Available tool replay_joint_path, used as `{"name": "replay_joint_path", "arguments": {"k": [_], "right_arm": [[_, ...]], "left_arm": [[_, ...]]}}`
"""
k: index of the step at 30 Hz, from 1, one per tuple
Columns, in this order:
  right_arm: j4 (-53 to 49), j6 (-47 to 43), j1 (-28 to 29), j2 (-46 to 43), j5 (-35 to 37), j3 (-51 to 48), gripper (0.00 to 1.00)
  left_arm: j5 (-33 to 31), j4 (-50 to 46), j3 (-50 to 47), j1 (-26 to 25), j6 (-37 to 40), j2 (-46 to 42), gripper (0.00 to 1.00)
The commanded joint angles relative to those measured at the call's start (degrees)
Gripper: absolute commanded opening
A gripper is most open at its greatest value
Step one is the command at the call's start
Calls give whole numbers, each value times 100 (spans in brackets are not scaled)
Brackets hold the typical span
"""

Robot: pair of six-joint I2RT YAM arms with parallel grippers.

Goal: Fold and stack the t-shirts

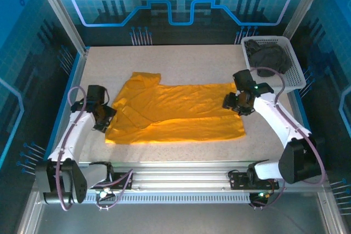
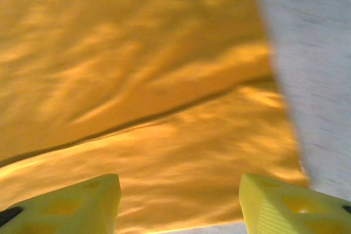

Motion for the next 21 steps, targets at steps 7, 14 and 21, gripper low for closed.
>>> {"name": "replay_joint_path", "arguments": {"k": [7,14,21], "right_arm": [[1857,-129,1147,243,-2519,-176,63],[1908,-8,1266,378,-2435,-262,62],[1763,-22,1248,434,-2299,-246,60]], "left_arm": [[1214,2088,-863,-1582,-2256,865,66],[1323,2290,-698,-1654,-2094,1631,49],[1256,2163,-247,-1832,-1978,1874,30]]}}
